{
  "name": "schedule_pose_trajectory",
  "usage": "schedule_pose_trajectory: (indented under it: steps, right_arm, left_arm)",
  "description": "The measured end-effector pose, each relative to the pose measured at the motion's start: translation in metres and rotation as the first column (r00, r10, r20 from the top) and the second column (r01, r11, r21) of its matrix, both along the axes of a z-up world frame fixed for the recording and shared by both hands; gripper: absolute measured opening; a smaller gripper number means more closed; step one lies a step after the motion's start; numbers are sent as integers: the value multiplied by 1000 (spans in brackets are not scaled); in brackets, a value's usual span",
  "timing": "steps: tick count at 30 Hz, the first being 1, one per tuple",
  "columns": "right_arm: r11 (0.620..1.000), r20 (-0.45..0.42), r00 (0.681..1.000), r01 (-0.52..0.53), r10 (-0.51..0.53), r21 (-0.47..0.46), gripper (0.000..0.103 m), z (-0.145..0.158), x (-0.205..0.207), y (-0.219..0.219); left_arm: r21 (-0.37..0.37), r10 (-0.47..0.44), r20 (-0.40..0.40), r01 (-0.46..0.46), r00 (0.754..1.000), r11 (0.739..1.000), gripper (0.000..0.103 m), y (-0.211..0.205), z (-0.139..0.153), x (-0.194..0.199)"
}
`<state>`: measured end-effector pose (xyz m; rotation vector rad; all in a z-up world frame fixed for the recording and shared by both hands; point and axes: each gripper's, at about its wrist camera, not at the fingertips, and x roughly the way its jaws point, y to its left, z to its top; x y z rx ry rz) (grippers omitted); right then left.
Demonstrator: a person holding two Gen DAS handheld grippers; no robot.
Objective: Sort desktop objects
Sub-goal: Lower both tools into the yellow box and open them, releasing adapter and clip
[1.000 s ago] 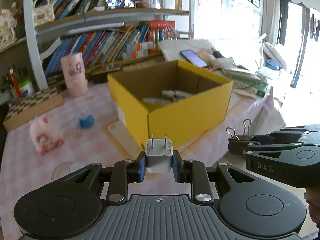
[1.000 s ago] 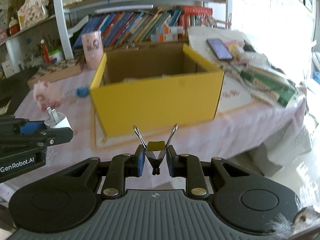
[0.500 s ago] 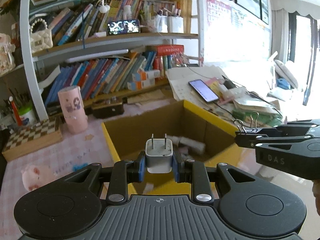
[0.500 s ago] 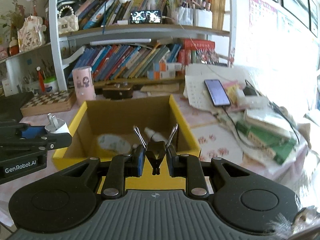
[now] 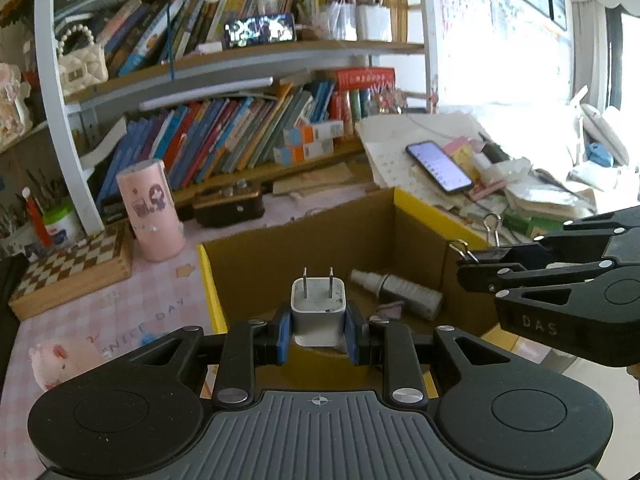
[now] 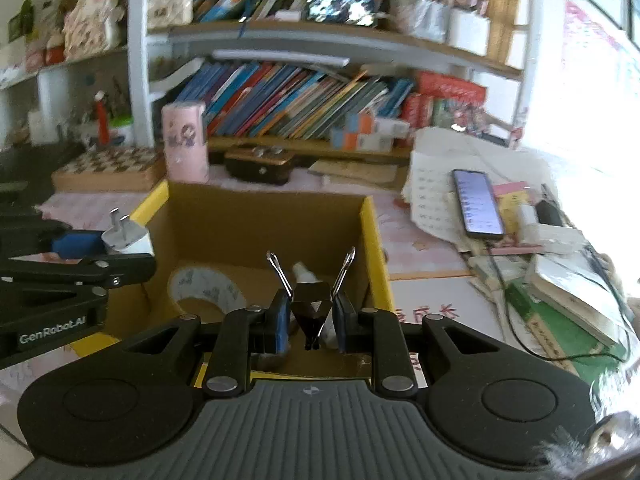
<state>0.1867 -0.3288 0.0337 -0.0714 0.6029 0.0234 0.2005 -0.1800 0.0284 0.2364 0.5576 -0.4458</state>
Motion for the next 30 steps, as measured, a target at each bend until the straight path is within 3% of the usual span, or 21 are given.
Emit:
schedule_pose_trajectory:
  steps: [9,19,30]
  right_arm:
    - [991,-121,985,-129,123,-39,21,-24,33,0]
    - [983,-227,957,-184,182,12,21,-38,64,-6]
    - [981,-287,938,-185,192,51,21,-45,75,-3]
  left_arm:
    - [40,26,-84,-23,996,999,25,-12,-23,20]
    - [37,51,-164,-45,985,998,25,-16,-36,37]
    - [60,41,-157,-32,987,998,25,-23,-39,41]
